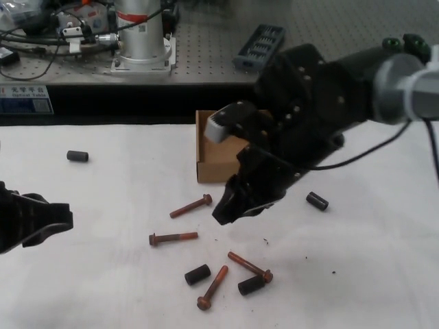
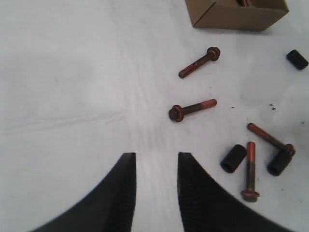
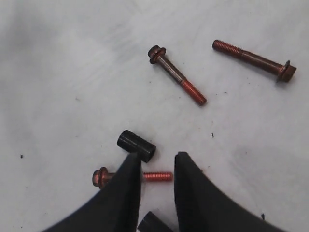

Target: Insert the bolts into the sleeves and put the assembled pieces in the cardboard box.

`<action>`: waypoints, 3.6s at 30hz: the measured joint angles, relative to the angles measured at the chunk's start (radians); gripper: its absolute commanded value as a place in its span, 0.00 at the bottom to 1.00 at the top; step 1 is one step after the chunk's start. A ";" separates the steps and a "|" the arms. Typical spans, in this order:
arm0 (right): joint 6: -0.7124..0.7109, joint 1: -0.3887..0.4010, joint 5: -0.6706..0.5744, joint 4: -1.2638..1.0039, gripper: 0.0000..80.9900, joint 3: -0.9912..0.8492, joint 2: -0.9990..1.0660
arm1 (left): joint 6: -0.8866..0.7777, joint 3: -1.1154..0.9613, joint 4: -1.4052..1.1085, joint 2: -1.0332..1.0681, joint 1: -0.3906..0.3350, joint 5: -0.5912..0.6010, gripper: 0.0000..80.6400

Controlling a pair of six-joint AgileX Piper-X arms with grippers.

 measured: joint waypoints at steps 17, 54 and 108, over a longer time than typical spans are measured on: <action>-0.098 0.019 0.329 0.077 0.24 -0.089 0.083 | -0.104 -0.001 0.000 -0.006 0.002 0.126 0.28; -0.309 0.092 0.130 0.005 0.33 -0.182 0.239 | -0.010 -0.002 0.138 -0.152 0.000 0.216 0.28; -0.643 0.174 0.276 -0.031 0.33 -0.334 0.399 | 0.012 -0.004 0.355 -0.329 0.000 0.209 0.28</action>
